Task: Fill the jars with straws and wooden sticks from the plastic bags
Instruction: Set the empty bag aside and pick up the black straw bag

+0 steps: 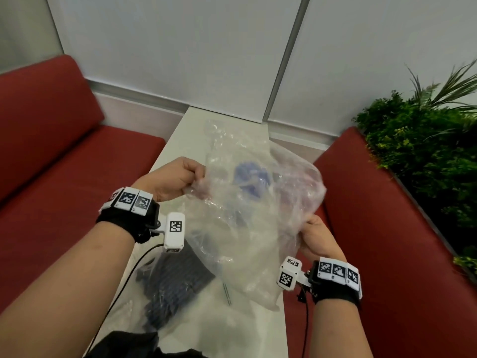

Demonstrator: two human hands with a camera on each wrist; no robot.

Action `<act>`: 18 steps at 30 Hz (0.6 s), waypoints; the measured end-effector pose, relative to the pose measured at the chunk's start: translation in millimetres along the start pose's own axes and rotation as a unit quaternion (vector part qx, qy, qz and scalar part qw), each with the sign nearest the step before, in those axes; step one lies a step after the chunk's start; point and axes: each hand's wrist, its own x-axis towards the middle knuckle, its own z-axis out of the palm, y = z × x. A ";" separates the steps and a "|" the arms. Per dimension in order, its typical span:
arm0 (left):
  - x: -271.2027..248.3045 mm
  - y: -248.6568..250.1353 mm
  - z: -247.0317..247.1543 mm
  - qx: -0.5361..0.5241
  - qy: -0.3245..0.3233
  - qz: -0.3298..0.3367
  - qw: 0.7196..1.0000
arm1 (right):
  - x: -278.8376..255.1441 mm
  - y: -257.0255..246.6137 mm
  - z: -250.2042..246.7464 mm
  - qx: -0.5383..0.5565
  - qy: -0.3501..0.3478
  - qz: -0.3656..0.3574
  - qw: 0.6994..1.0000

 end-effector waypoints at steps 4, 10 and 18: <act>-4.7 16.3 4.9 0.251 0.003 0.064 0.966 | -8.5 12.1 -10.3 -0.176 0.137 0.028 0.974; -12.5 41.3 35.3 0.429 -0.048 0.138 0.891 | -11.4 -29.6 -13.0 -0.228 0.226 -0.162 0.933; -31.9 78.7 78.4 0.347 -0.300 0.091 0.884 | 9.0 -7.9 84.1 -0.499 -0.058 -0.061 0.862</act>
